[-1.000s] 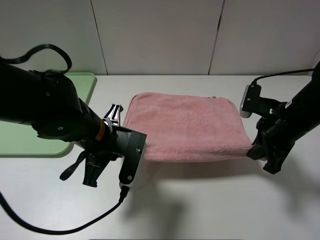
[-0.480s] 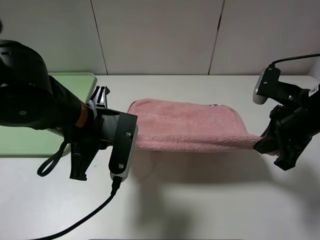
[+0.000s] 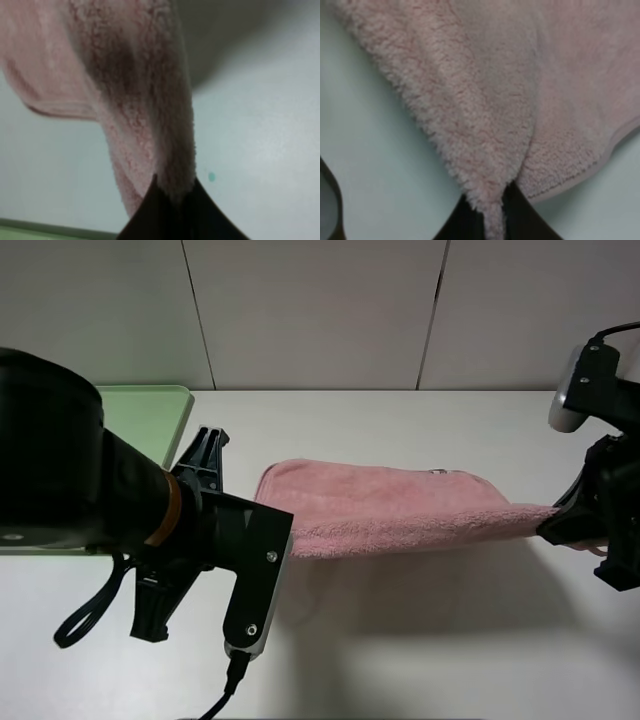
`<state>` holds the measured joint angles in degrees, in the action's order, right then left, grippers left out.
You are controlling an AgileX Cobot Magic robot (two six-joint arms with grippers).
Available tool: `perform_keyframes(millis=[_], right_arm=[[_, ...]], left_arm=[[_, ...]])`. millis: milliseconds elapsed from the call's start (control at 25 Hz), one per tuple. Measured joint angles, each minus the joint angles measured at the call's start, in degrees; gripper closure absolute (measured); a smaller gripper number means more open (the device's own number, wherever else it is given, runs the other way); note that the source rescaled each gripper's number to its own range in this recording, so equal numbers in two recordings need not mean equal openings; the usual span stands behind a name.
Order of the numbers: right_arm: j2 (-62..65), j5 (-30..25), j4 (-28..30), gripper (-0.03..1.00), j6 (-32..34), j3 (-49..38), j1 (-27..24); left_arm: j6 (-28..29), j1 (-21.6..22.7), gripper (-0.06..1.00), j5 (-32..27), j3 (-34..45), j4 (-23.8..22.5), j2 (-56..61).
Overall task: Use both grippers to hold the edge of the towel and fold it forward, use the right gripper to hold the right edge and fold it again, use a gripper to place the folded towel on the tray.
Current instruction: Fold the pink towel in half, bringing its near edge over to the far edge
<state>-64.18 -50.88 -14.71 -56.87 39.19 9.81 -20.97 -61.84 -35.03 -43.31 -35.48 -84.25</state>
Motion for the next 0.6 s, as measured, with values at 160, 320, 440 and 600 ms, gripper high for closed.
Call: perform_keyframes(millis=[160, 320, 440, 600], right_arm=[[4.14, -2.28, -0.48, 0.97, 0.72, 0.00, 0.00], [8.06, -3.68, -0.64, 0.97, 1.65, -0.04, 0.00], [10.18, -4.31, -0.44, 0.97, 1.77, -0.04, 0.00], [11.82, -5.47, -0.05, 0.97, 2.68, -0.04, 0.00]], left_arm=[[3.07, -1.54, 0.94, -1.69, 0.00, -1.15, 0.11], [5.45, -2.41, 0.94, -2.33, -0.13, -1.41, 1.15], [6.08, -2.85, 0.94, -3.65, -1.23, -1.48, 3.31], [6.13, -2.85, 0.94, -5.33, -3.04, -1.48, 6.43]])
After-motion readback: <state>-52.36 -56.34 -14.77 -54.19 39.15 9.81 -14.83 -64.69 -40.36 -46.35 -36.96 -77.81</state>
